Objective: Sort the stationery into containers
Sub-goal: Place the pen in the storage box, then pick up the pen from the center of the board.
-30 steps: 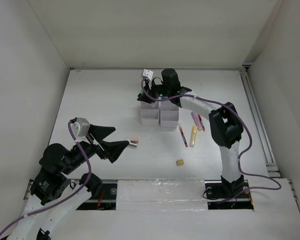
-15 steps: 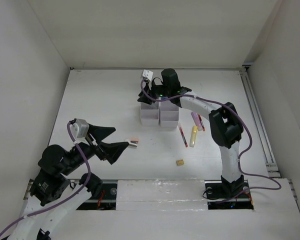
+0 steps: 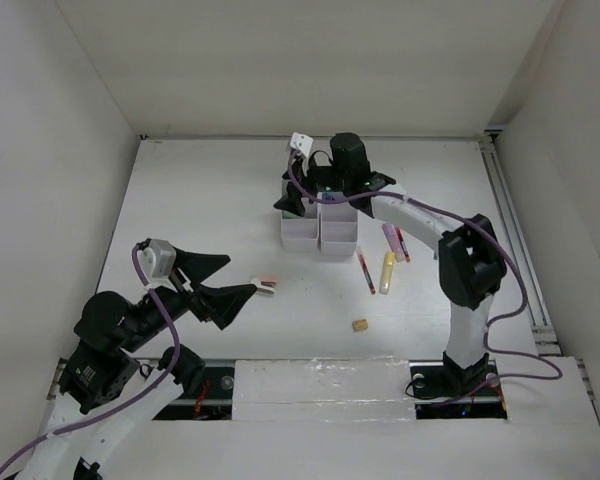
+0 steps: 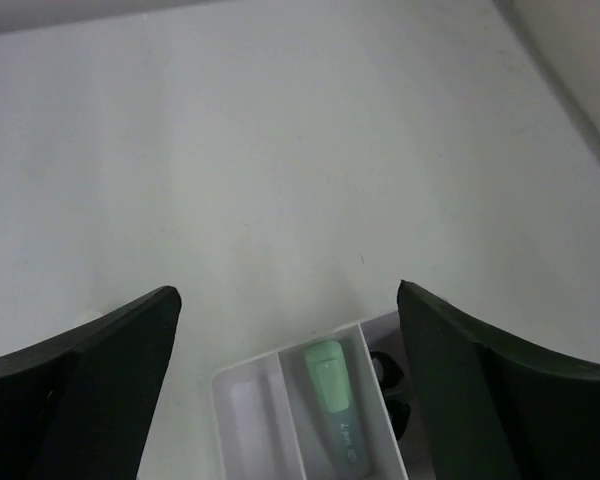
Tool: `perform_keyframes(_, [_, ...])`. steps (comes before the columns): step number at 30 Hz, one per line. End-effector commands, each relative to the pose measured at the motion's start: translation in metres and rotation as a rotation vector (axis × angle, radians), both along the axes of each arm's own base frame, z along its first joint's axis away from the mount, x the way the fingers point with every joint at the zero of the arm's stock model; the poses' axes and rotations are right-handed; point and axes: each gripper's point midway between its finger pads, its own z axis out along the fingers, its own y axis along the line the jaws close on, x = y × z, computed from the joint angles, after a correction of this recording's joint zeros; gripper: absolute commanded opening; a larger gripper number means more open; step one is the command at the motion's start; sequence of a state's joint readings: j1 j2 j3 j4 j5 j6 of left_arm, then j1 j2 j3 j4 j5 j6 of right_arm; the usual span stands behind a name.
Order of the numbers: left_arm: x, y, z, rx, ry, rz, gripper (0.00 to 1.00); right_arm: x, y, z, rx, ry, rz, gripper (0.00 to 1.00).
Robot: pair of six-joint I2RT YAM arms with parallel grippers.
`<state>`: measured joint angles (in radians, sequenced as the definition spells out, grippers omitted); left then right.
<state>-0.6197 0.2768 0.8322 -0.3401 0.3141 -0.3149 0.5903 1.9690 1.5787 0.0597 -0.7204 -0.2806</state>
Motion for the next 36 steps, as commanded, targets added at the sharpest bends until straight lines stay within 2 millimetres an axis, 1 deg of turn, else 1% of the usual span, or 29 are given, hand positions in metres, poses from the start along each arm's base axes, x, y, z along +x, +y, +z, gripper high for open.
perform_keyframes(1, [0.003, 0.005, 0.014, -0.036, -0.049, 0.032, 1.00, -0.019, -0.008, 0.102, 0.142, -0.142, -0.062, 0.97])
perform_keyframes(2, [0.006, 0.004, 0.010, -0.025, -0.033, 0.043, 1.00, -0.020, -0.014, 0.104, 0.152, -0.124, -0.103, 1.00])
perform_keyframes(3, [0.010, 0.007, 0.010, -0.027, -0.031, 0.068, 1.00, -0.027, -0.025, 0.130, 0.202, -0.116, -0.159, 1.00])
perform_keyframes(5, [0.021, 0.006, 0.002, -0.017, 0.024, 0.104, 1.00, -0.002, -0.060, 0.150, 0.257, -0.098, -0.454, 1.00])
perform_keyframes(6, [0.027, 0.006, -0.003, -0.002, 0.045, 0.125, 1.00, -0.006, -0.081, 0.166, 0.307, -0.083, -0.573, 1.00])
perform_keyframes(7, [0.034, 0.008, -0.003, -0.006, 0.063, 0.157, 1.00, -0.005, -0.100, 0.161, 0.334, 0.015, -0.705, 1.00])
perform_keyframes(8, [0.045, 0.004, -0.010, 0.028, 0.104, 0.176, 1.00, 0.006, -0.135, 0.159, 0.346, 0.036, -0.918, 1.00])
perform_keyframes(9, [0.052, 0.003, -0.017, 0.047, 0.146, 0.197, 1.00, 0.002, -0.153, 0.159, 0.349, 0.067, -1.007, 1.00])
perform_keyframes(10, [0.061, 0.004, -0.020, 0.057, 0.181, 0.242, 1.00, -0.009, -0.173, 0.170, 0.404, 0.118, -1.088, 1.00])
perform_keyframes(11, [0.076, -0.002, -0.034, 0.103, 0.248, 0.266, 1.00, -0.017, -0.199, 0.155, 0.346, 0.153, -1.218, 1.00])
perform_keyframes(14, [0.094, -0.020, -0.042, 0.110, 0.354, 0.264, 1.00, -0.053, -0.244, 0.160, 0.368, 0.176, -1.335, 1.00])
perform_keyframes(16, [0.105, -0.036, -0.038, 0.092, 0.380, 0.234, 1.00, -0.079, -0.284, 0.180, 0.451, 0.144, -1.445, 1.00])
perform_keyframes(17, [0.110, -0.045, -0.041, 0.090, 0.410, 0.218, 1.00, -0.091, -0.299, 0.177, 0.449, 0.158, -1.490, 1.00])
perform_keyframes(18, [0.121, -0.057, -0.059, 0.109, 0.481, 0.212, 1.00, -0.101, -0.317, 0.180, 0.464, 0.147, -1.554, 1.00])
perform_keyframes(19, [0.129, -0.064, -0.058, 0.094, 0.492, 0.214, 1.00, -0.112, -0.328, 0.183, 0.479, 0.145, -1.580, 1.00])
perform_keyframes(20, [0.136, -0.069, -0.059, 0.085, 0.503, 0.216, 1.00, -0.132, -0.345, 0.202, 0.554, 0.136, -1.585, 1.00])
perform_keyframes(21, [0.127, -0.089, -0.064, 0.122, 0.494, 0.226, 1.00, -0.142, -0.355, 0.201, 0.553, 0.139, -1.599, 1.00])
perform_keyframes(22, [0.127, -0.116, -0.057, 0.140, 0.476, 0.252, 1.00, -0.152, -0.362, 0.210, 0.590, 0.134, -1.591, 1.00])
perform_keyframes(23, [0.113, -0.137, -0.064, 0.223, 0.468, 0.281, 1.00, -0.166, -0.372, 0.221, 0.650, 0.126, -1.578, 1.00])
perform_keyframes(24, [0.112, -0.148, -0.064, 0.282, 0.429, 0.389, 1.00, -0.172, -0.379, 0.228, 0.672, 0.112, -1.579, 1.00])
perform_keyframes(25, [0.099, -0.187, -0.102, 0.436, 0.461, 0.378, 1.00, -0.177, -0.383, 0.229, 0.657, 0.106, -1.580, 1.00])
perform_keyframes(26, [0.099, -0.203, -0.081, 0.416, 0.486, 0.402, 1.00, -0.179, -0.384, 0.230, 0.652, 0.106, -1.582, 1.00])
perform_keyframes(27, [0.100, -0.217, -0.085, 0.436, 0.487, 0.397, 1.00, -0.187, -0.390, 0.239, 0.675, 0.103, -1.576, 1.00])
perform_keyframes(28, [0.104, -0.232, -0.109, 0.495, 0.486, 0.412, 1.00, -0.193, -0.394, 0.239, 0.665, 0.105, -1.578, 1.00])
perform_keyframes(29, [0.105, -0.253, -0.105, 0.446, 0.500, 0.381, 1.00, -0.197, -0.397, 0.241, 0.674, 0.104, -1.576, 1.00])
perform_keyframes(31, [0.103, -0.278, -0.116, 0.450, 0.522, 0.317, 1.00, -0.208, -0.405, 0.245, 0.697, 0.100, -1.571, 1.00])
perform_keyframes(32, [0.105, -0.291, -0.135, 0.483, 0.528, 0.303, 1.00, -0.212, -0.410, 0.242, 0.689, 0.098, -1.585, 1.00])
perform_keyframes(33, [0.108, -0.306, -0.128, 0.453, 0.528, 0.286, 1.00, -0.218, -0.417, 0.245, 0.707, 0.089, -1.602, 1.00])
perform_keyframes(36, [0.118, -0.335, -0.150, 0.492, 0.526, 0.288, 1.00, -0.232, -0.423, 0.252, 0.753, 0.089, -1.566, 1.00])
